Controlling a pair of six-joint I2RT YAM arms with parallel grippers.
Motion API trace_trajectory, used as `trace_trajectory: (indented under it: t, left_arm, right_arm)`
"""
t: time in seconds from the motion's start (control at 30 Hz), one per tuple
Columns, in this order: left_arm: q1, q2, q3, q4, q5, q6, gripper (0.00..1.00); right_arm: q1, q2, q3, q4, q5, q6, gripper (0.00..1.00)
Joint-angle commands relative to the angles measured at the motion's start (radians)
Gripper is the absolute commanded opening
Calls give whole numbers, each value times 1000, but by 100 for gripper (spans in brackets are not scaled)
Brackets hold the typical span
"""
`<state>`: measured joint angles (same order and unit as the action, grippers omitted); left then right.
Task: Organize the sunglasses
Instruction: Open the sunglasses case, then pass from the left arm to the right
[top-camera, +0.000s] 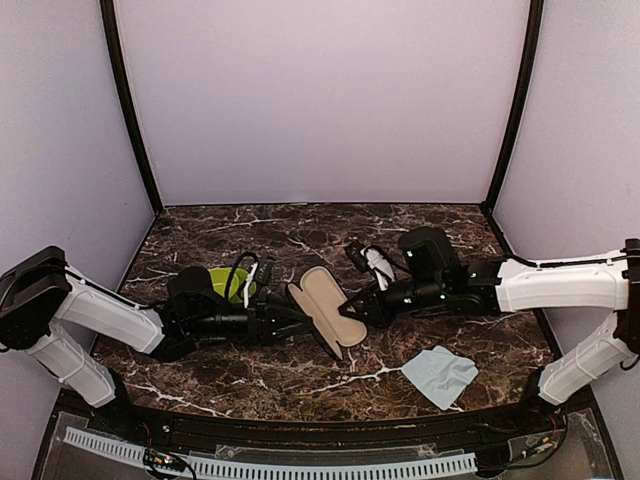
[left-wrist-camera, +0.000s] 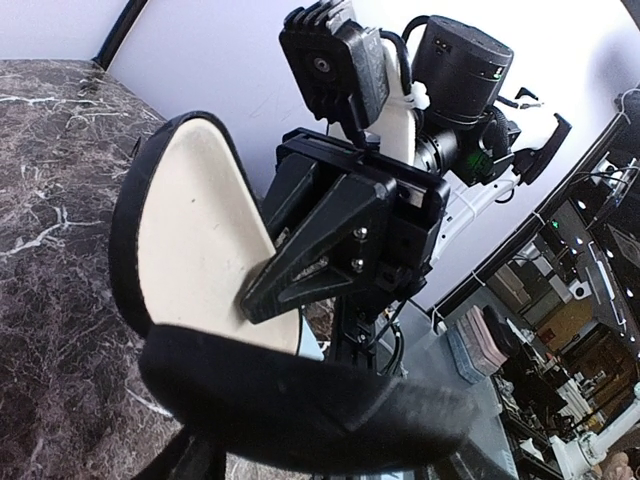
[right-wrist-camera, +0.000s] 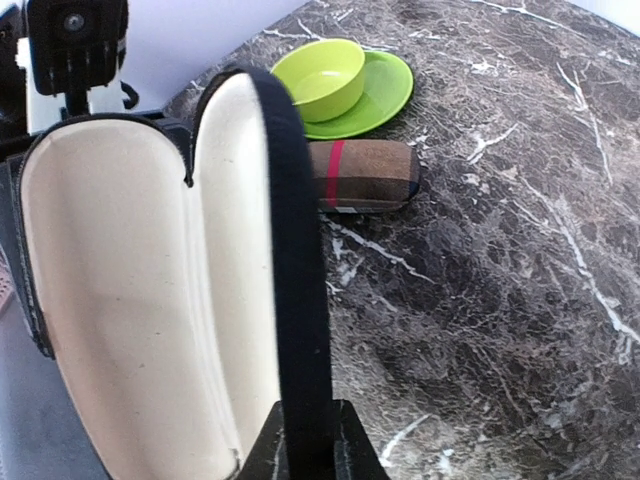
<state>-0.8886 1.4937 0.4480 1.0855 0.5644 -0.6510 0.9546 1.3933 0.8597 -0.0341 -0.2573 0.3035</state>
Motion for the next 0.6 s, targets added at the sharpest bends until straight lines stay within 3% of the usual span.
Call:
trace_trajectory:
  t: [0.0,0.07,0.17,0.33,0.57]
  left_arm:
    - [-3,-71,-64,-67,-95,33,57]
    - [-3,-141,-74,-209,-167,85,72]
    - [-2,-251,-76,-421,-251,157,80]
    - [0,-384,-86,-662,-367,173,85]
    - [5,-515,-58,-871,-619,95,85]
  right_arm:
    - [3,16,77,-119,169,-116,5]
    - [3,27,93,-151,224,-153,1]
    - [3,45,117,-167,263,-193,0]
    - [10,108,182,-192,285,-279,0]
    - [93,338,390,-315,401,-456,0]
